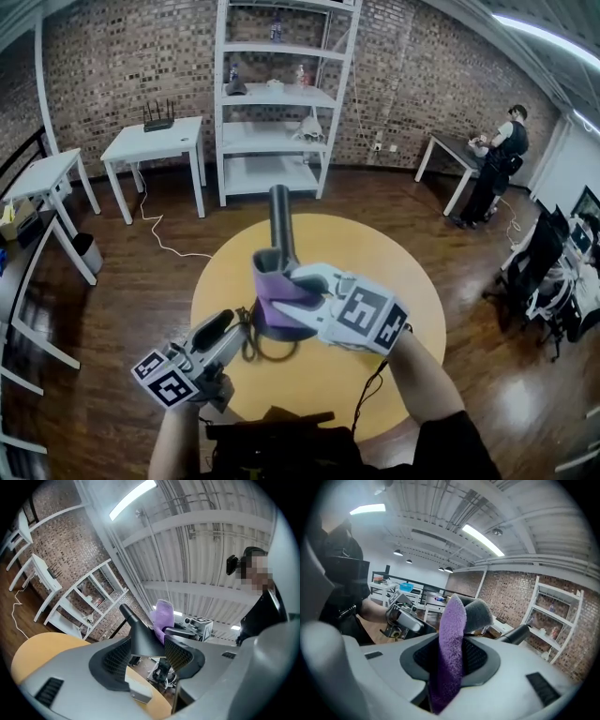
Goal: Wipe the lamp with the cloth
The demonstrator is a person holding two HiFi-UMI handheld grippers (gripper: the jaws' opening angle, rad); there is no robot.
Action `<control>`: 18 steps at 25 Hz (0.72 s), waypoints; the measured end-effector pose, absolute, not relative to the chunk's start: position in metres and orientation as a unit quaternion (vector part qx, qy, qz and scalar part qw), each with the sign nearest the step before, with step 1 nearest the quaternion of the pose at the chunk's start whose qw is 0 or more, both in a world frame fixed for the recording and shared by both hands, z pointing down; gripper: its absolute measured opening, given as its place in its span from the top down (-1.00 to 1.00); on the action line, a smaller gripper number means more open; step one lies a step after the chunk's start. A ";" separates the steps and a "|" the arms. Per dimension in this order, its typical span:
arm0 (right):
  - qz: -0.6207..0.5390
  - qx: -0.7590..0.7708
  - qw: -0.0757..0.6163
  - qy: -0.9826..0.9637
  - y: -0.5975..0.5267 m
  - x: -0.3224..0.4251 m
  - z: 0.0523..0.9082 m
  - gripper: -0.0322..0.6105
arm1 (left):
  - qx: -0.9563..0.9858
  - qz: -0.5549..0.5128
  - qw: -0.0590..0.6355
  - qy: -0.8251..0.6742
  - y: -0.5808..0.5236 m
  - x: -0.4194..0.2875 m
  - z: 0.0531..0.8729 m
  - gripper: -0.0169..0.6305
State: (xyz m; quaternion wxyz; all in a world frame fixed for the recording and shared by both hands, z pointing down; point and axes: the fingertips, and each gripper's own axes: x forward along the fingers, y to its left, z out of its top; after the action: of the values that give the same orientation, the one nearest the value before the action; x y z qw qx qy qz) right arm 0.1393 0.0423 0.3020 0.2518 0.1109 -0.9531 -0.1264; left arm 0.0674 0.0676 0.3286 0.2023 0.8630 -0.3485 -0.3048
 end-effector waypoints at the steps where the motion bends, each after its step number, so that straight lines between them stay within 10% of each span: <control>1: -0.125 0.106 0.251 -0.954 0.047 0.141 0.303 0.54 | 0.864 -0.307 0.198 -0.347 0.069 0.068 0.325 0.30; 18: -0.137 0.073 0.179 -0.972 0.097 0.159 0.300 0.54 | 0.853 -0.315 0.184 -0.373 0.074 0.048 0.323 0.30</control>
State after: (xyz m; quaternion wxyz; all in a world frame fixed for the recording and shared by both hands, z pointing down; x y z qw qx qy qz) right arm 0.1587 0.0972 0.3002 0.1790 0.0733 -0.9715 -0.1369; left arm 0.0481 0.0739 0.3229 0.1841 0.8530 -0.3731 -0.3150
